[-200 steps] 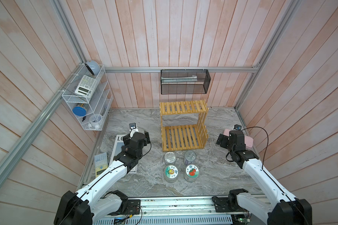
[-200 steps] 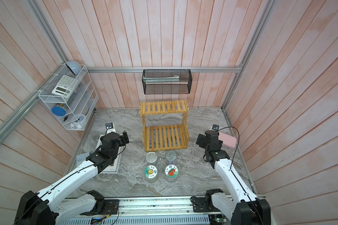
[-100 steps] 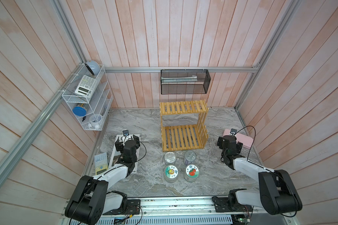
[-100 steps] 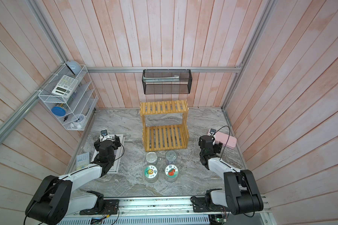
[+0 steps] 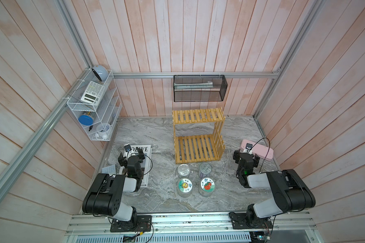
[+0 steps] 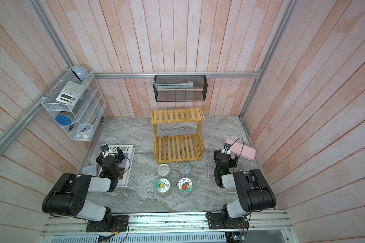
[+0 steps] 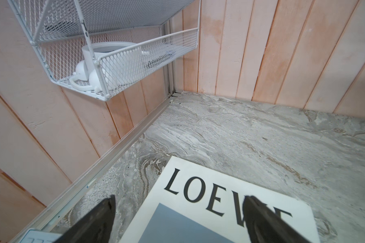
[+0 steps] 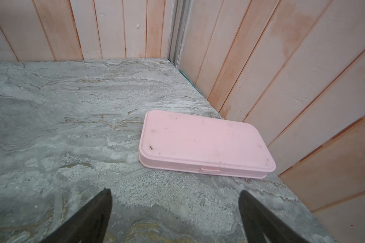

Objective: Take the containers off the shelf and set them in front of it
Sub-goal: Reset both arms

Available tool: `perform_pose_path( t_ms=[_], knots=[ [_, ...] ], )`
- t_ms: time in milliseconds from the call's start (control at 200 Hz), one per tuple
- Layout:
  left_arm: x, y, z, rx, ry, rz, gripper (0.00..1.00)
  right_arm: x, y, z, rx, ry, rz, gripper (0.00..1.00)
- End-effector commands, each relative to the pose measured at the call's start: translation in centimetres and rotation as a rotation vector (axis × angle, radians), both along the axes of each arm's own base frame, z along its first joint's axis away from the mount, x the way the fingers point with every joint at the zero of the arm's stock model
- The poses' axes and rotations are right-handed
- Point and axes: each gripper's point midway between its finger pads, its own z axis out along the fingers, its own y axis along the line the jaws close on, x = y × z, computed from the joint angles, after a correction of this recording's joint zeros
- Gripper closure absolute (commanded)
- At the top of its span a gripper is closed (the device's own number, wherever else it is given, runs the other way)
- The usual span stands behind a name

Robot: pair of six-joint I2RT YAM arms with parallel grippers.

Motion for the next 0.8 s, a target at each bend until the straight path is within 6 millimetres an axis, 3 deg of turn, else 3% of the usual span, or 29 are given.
perform_pose_path(
  t_ms=[0,295,795],
  knots=[
    [0.5,-0.2,0.9,-0.022,-0.067,-0.014,0.0,0.8,0.8,2.2,-0.005,-0.097,0.042,0.02],
    [2.2,0.0,0.0,-0.025,0.018,-0.009,0.0,0.5,1.3,1.3,-0.007,-0.138,0.091,0.02],
    [2.1,0.0,0.0,-0.026,0.013,-0.013,0.0,0.8,2.1,1.3,-0.028,-0.12,0.114,0.02]
  ],
)
